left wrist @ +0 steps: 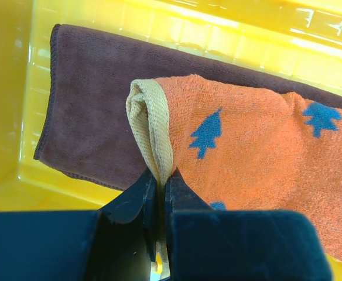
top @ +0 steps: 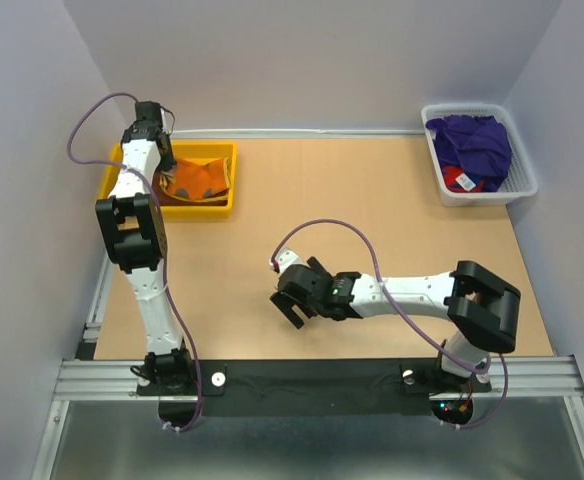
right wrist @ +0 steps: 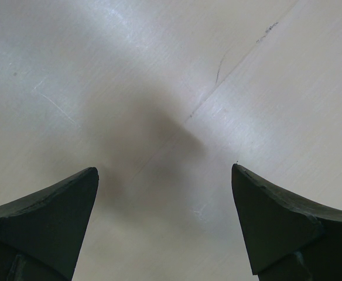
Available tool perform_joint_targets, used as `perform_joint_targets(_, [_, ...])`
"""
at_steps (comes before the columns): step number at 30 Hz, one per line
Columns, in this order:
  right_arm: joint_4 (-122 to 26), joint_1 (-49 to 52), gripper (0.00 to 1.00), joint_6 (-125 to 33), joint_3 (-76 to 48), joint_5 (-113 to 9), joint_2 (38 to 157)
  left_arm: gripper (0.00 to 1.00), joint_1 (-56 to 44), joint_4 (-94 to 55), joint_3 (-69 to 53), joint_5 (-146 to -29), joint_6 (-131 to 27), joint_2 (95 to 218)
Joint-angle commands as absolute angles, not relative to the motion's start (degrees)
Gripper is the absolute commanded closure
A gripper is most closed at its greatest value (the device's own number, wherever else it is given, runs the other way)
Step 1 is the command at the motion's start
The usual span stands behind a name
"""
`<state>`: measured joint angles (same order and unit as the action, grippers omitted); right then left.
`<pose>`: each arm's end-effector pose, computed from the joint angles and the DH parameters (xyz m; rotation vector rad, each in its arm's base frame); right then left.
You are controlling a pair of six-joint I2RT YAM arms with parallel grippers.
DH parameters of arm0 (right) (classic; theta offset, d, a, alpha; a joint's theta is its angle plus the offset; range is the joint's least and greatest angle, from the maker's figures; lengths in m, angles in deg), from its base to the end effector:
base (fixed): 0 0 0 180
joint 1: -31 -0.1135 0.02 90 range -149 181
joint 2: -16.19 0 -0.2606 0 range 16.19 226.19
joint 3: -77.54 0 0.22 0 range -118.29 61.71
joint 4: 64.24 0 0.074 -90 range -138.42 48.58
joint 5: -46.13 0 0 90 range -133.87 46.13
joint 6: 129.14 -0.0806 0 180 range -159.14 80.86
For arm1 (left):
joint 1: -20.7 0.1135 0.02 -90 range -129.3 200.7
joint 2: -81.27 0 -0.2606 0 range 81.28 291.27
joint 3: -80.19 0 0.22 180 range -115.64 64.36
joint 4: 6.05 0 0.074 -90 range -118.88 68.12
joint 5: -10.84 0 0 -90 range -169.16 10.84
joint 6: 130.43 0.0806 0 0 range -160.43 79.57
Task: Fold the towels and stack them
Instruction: Neatly place the folded towel into the bin
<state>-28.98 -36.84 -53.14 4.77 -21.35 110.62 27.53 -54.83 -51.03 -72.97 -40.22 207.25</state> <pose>0.1514 0.2899 0.1677 -0.9820 2.2544 0.1082 0.4993 0.0686 0.2383 -0.1887 2.3251 0.1873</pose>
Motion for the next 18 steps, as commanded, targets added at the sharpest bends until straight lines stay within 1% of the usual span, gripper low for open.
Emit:
perform_joint_targets(1, [-28.4,-36.5,0.0,-52.2,1.2,-20.1,111.5,1.0,27.9,-55.5,-54.0,-70.1,-39.0,207.6])
perform_joint_targets(9, [-28.1,-36.5,0.0,-52.0,1.1,-19.8,111.7,1.0,28.2,-55.1,-54.2,-66.9,-39.0,207.4])
perform_joint_targets(18, [-27.9,-36.5,0.0,-52.1,1.1,-19.5,111.7,1.0,28.4,-56.1,-55.6,-67.3,-39.3,206.8])
